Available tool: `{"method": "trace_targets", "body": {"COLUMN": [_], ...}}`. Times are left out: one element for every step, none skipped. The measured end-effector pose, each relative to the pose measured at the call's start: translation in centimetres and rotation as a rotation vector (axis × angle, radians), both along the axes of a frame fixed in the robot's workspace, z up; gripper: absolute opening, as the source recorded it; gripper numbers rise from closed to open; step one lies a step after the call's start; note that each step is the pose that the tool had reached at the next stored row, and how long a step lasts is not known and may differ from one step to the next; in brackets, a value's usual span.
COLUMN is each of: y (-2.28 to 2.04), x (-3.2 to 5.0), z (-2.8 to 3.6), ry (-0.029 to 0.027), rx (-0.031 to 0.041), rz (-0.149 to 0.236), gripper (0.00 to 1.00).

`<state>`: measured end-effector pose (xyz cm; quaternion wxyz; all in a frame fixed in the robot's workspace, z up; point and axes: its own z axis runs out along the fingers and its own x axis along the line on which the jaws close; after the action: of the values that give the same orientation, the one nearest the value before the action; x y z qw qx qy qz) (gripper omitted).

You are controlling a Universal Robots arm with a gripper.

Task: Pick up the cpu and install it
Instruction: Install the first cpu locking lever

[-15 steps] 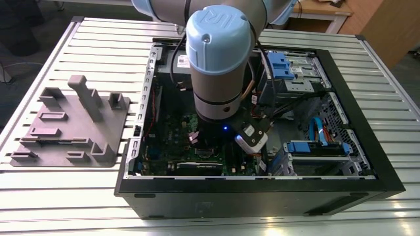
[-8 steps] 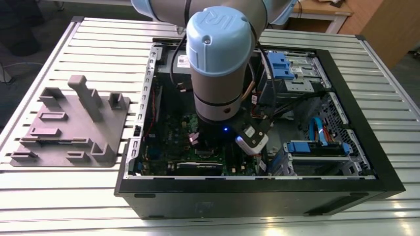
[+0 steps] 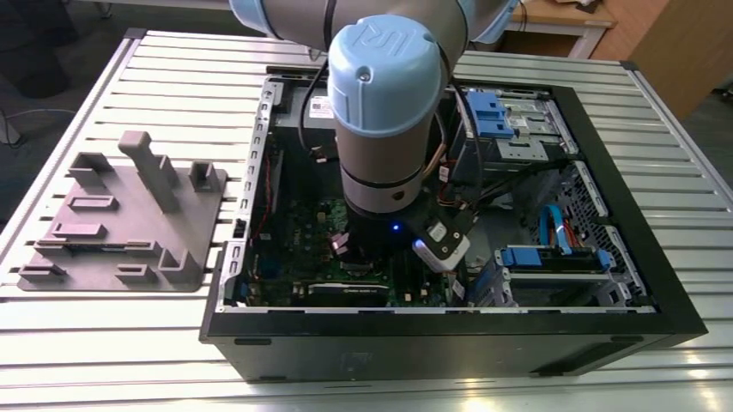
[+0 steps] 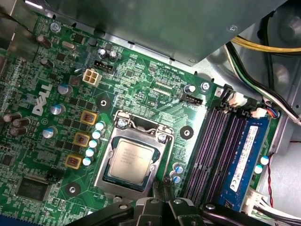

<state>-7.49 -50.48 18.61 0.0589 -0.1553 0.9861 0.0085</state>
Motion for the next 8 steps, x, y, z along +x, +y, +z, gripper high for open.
{"method": "trace_targets", "body": {"y": [-0.01, -0.01, -0.01, -0.01, -0.01, 0.0, 0.0, -0.01], "x": [0.0, 0.0, 0.0, 0.0, 0.0, 0.0, 0.0, 0.0], "z": [0.01, 0.01, 0.02, 0.08, 0.19, 0.34, 0.55, 0.84], "ry": [0.0, 0.0001, 0.0, 0.0001, 0.0, -0.0001, 0.0, 0.0001], "rx": [-0.0002, -0.0002, 0.0001, 0.0002, 0.0006, 0.0012, 0.0008, 0.0003], "rz": [0.0, 0.0, 0.0, 0.0, 0.0, 0.0, 0.0, 0.0], "gripper": [0.11, 0.11, 0.11, 0.11, 0.11, 0.11, 0.11, 0.11]}}
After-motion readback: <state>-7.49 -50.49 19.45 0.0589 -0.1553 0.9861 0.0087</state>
